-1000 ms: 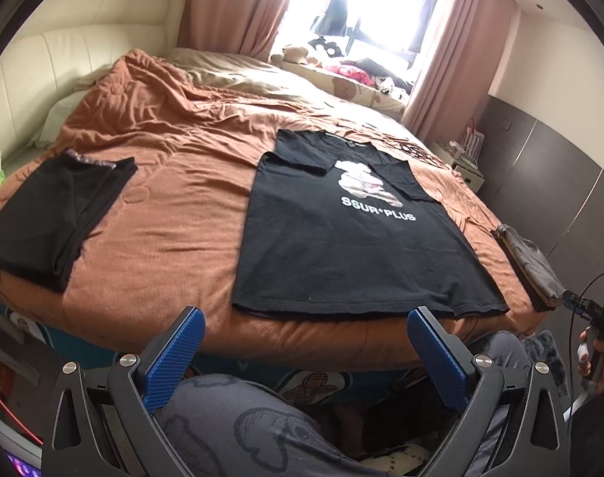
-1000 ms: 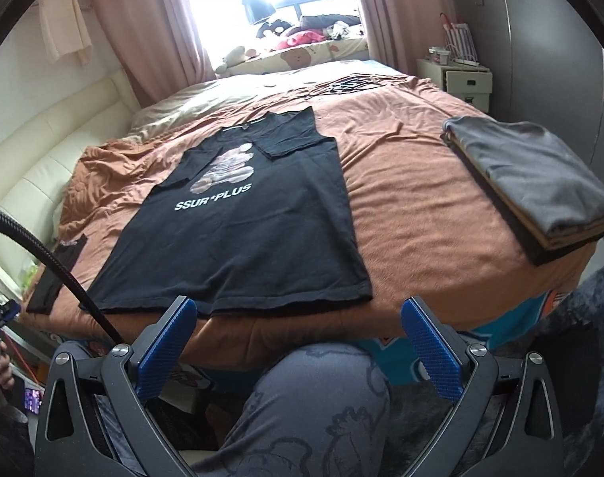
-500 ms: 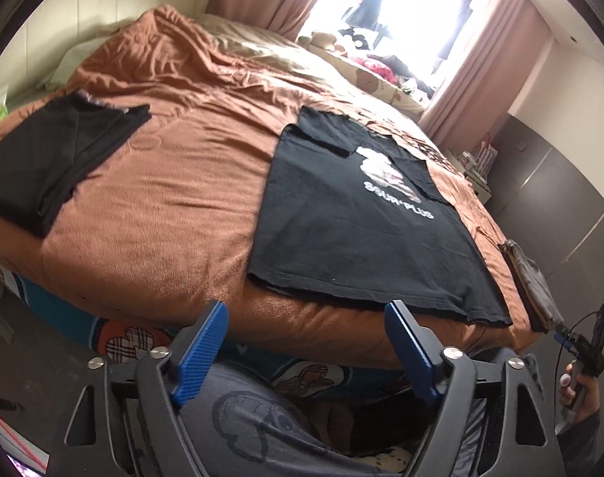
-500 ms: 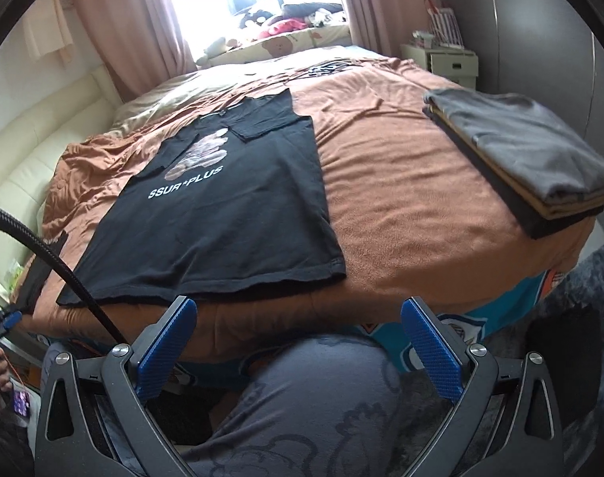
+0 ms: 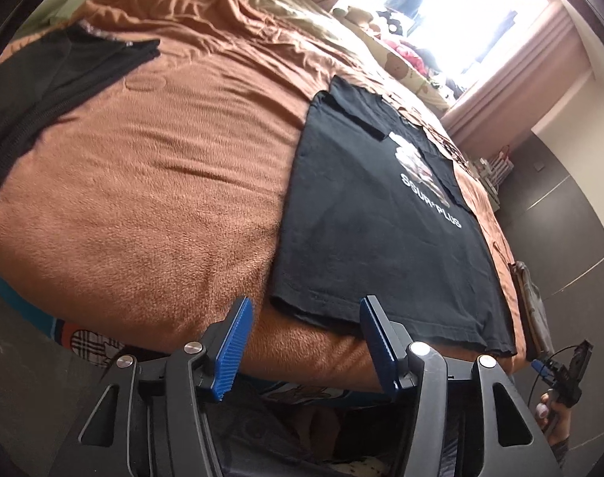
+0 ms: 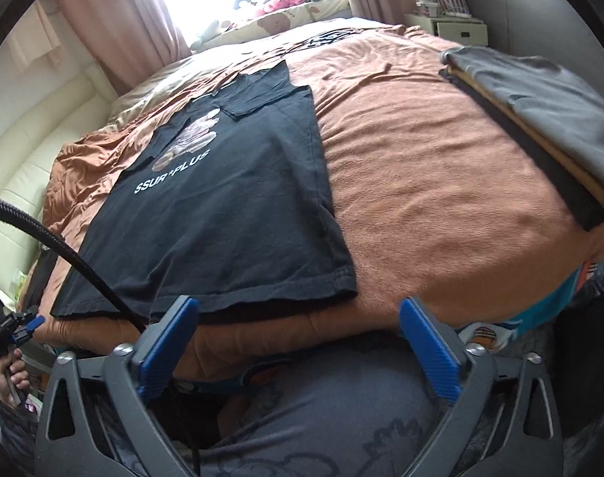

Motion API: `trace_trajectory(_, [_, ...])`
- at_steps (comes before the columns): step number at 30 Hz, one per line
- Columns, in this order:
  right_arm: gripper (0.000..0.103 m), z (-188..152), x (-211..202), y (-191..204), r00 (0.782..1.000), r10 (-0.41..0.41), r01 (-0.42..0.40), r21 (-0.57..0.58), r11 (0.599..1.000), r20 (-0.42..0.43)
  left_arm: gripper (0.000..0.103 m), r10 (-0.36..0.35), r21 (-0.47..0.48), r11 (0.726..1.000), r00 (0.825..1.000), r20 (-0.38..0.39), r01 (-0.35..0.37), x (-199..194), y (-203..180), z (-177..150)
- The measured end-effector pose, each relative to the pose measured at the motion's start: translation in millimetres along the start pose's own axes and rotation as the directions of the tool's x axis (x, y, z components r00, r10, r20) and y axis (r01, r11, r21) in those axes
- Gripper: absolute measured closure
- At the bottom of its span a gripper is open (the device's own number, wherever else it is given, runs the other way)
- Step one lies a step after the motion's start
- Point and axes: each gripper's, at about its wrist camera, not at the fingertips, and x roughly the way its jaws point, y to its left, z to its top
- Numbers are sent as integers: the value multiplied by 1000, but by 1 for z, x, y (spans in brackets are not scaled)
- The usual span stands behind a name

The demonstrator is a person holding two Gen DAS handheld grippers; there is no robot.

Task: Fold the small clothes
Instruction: 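Pull both grippers back toward the hem of the folded shirt, then lower both grippers onto the hem edge of the shirt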

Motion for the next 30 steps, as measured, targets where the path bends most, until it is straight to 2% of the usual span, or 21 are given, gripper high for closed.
trace_trajectory(5, [25,8,25,-14,999,23,-20,73,997,-33,51,-20,-51,999,999,-46,18,20,12,8])
trace_trajectory(11, [33,14,47,-34,995,89,-78,189,979,-49,54,-64,-108,993,994,-83,55,36,20,11])
trace_trajectory(15, [36,15,61,-44,988,140,-123,238,964,-58,54,-79,-132,989,993,-88,67,40,19,12])
trace_trajectory(19, [37,14,68,-55,983,180,-165,288,943,-28,56,-115,-169,981,989,-97,98,42,19,10])
trace_trajectory(23, [44,8,69,-66,976,216,-202,334,921,-6,58,-123,-177,979,987,-105,103,41,16,7])
trace_trajectory(25, [46,2,69,-70,970,243,-227,354,907,1,65,-113,-182,979,988,-103,93,41,16,7])
trace_trajectory(30, [46,-11,71,-73,951,307,-295,382,876,33,69,-127,-247,963,989,-78,104,47,22,9])
